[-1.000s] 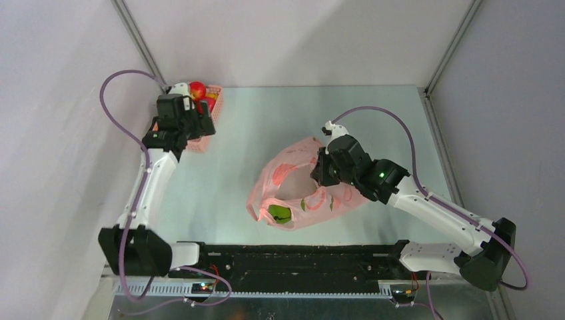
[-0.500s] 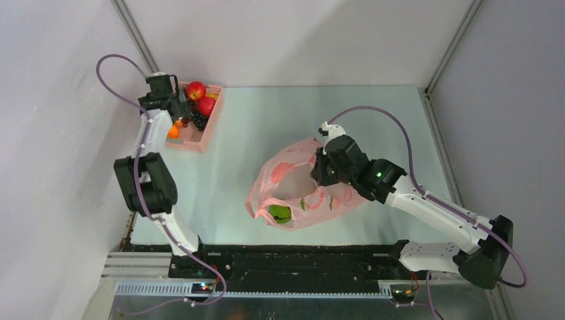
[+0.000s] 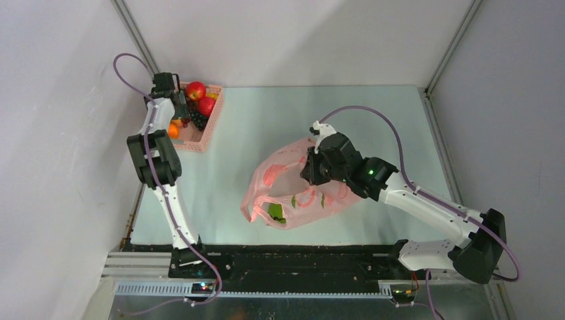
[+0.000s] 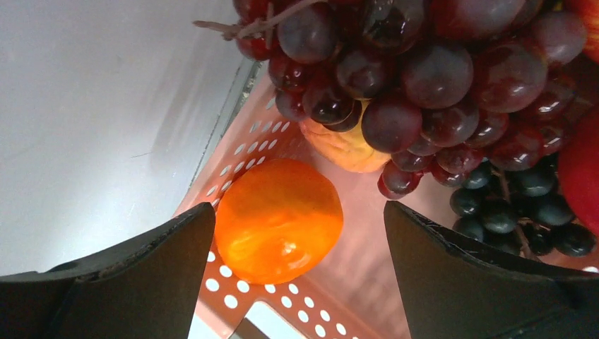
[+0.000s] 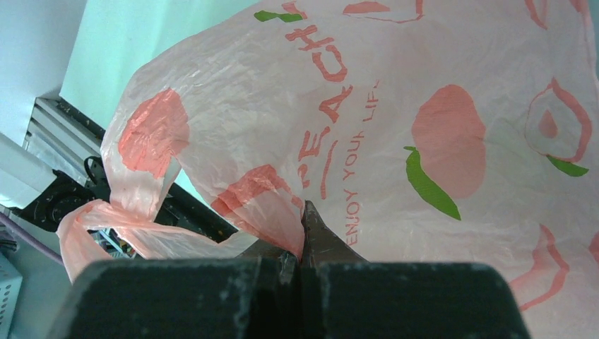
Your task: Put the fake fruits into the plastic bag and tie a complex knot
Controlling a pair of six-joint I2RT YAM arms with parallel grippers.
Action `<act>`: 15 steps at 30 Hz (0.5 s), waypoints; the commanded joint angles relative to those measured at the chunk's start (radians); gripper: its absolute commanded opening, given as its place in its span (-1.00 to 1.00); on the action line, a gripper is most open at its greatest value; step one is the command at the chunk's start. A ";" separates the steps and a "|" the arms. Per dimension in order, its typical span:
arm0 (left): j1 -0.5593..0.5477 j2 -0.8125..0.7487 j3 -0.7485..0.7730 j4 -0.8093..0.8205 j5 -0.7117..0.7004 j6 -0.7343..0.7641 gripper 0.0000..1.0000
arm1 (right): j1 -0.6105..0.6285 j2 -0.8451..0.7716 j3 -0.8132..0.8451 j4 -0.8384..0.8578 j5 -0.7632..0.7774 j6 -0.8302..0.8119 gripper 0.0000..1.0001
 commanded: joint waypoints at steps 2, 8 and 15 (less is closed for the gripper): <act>0.007 0.039 0.094 -0.060 -0.008 0.030 0.92 | -0.008 0.008 -0.002 0.066 -0.033 -0.008 -1.00; 0.008 0.086 0.163 -0.142 -0.016 0.007 0.95 | -0.017 0.014 -0.002 0.088 -0.080 -0.006 -1.00; 0.022 0.154 0.245 -0.251 -0.012 -0.017 0.95 | -0.020 0.004 -0.002 0.083 -0.080 -0.002 -1.00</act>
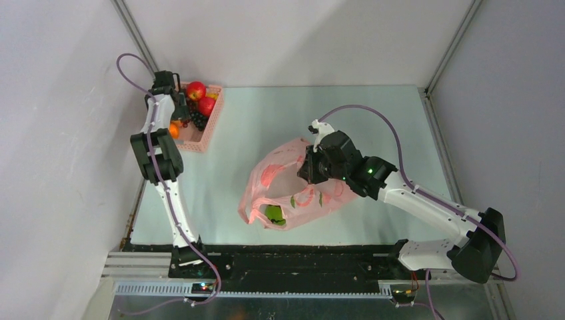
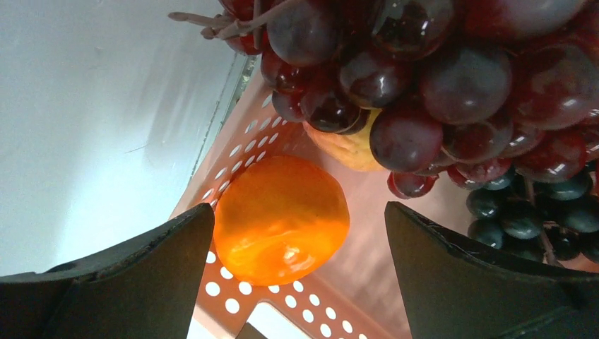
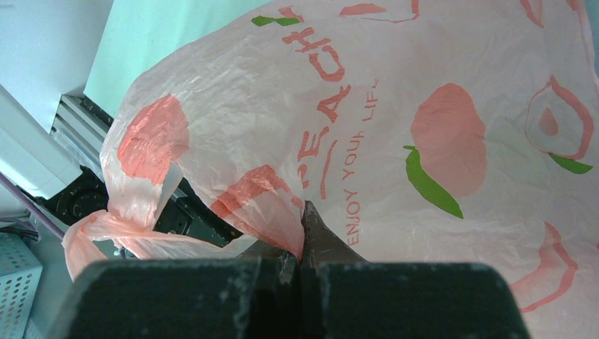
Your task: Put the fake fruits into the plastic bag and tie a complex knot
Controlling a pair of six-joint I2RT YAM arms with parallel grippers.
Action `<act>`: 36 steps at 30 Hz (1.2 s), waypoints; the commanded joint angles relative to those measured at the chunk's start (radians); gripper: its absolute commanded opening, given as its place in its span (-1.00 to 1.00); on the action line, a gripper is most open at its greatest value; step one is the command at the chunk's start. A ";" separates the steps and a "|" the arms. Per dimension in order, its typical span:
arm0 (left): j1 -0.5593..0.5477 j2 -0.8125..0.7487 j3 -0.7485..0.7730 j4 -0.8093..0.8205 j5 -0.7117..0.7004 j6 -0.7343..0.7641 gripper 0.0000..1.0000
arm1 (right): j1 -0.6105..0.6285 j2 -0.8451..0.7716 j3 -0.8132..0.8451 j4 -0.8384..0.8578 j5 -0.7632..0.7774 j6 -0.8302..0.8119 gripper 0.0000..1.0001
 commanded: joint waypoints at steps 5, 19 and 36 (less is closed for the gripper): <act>0.020 0.081 0.133 -0.145 0.009 -0.018 0.89 | -0.009 -0.011 0.003 0.039 -0.025 -0.001 -1.00; 0.020 -0.009 -0.003 -0.078 0.062 -0.026 0.09 | -0.012 -0.016 0.002 0.036 -0.020 0.006 -1.00; 0.014 -0.407 -0.215 0.096 0.229 -0.120 -0.06 | -0.011 -0.058 0.003 -0.008 0.013 0.015 -1.00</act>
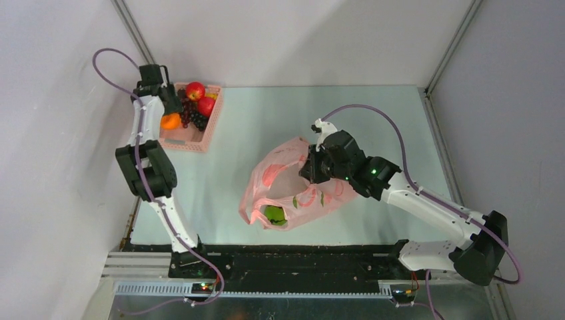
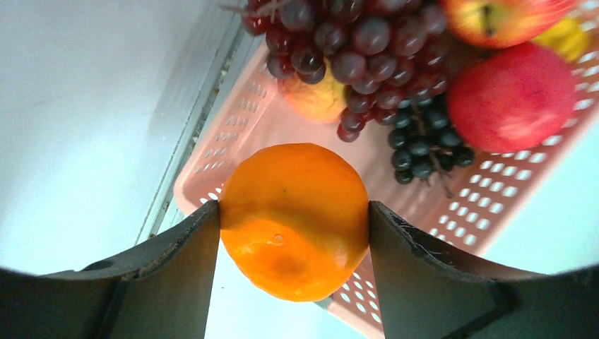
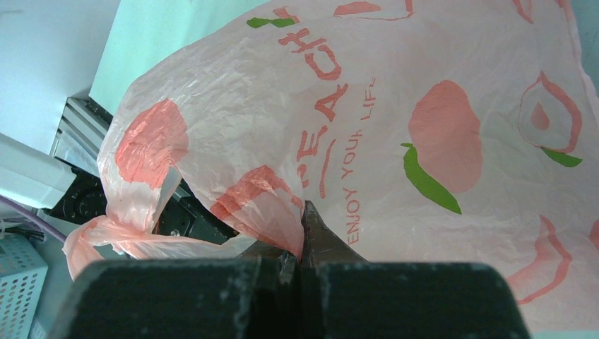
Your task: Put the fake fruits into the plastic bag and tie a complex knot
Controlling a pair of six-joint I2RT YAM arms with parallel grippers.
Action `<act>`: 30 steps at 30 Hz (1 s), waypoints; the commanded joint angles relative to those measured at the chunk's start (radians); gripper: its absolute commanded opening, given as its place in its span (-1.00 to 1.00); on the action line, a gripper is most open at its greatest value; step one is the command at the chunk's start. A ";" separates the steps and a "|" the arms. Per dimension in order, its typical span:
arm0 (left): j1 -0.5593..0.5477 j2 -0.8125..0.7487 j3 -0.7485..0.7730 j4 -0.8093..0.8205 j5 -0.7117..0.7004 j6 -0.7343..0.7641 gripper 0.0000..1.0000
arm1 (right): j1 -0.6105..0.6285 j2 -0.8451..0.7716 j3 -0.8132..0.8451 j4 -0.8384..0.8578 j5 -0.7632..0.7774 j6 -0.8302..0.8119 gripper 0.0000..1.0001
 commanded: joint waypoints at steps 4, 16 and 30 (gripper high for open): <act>-0.015 -0.260 -0.069 0.077 0.133 -0.060 -0.06 | -0.004 -0.046 0.003 -0.013 0.023 0.016 -1.00; -0.367 -0.795 -0.483 0.091 0.199 -0.137 -0.06 | -0.004 -0.094 0.004 -0.055 0.076 0.022 -1.00; -1.034 -1.216 -0.742 0.186 0.074 -0.394 -0.09 | 0.009 -0.097 0.004 -0.127 0.149 0.047 -1.00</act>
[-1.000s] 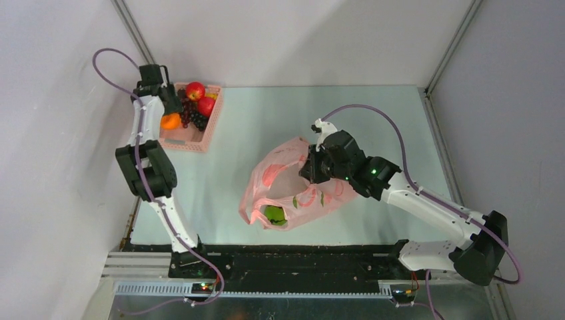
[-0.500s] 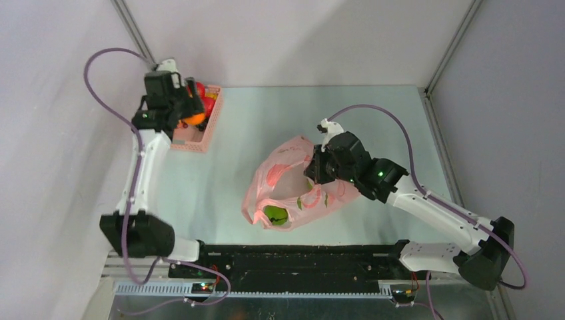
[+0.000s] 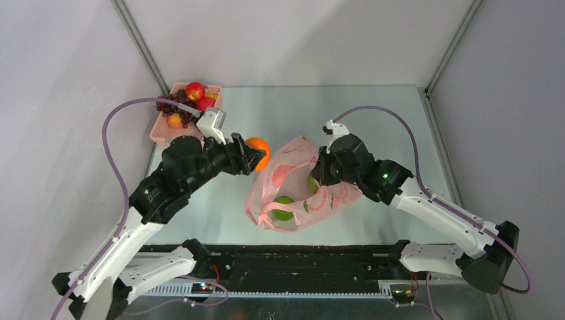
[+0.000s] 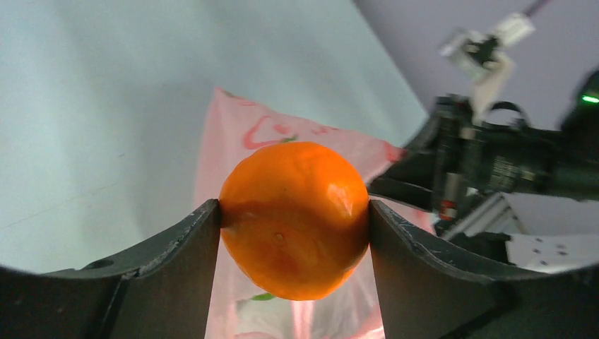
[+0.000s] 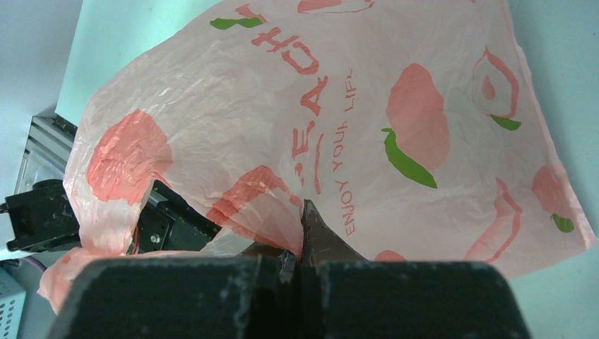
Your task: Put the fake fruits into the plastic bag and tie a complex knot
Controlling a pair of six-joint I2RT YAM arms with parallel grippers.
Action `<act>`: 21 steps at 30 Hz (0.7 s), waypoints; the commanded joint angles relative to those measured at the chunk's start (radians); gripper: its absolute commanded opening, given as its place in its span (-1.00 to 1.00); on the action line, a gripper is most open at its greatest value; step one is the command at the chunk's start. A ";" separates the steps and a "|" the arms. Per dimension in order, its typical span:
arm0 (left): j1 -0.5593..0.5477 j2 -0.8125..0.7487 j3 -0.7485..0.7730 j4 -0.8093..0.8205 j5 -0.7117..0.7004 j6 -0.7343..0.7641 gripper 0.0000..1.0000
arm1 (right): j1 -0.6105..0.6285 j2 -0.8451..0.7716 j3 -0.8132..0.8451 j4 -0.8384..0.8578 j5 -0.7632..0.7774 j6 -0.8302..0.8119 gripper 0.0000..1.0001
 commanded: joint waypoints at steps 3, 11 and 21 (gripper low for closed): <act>-0.244 -0.010 -0.034 0.090 -0.146 -0.091 -0.10 | 0.010 -0.017 0.005 -0.015 0.045 0.028 -1.00; -0.437 0.085 -0.086 0.263 -0.146 -0.174 -0.10 | 0.012 -0.029 0.005 -0.028 0.048 0.046 -1.00; -0.477 0.127 -0.216 0.316 -0.282 -0.195 -0.10 | 0.012 -0.043 0.014 -0.034 0.049 0.056 -1.00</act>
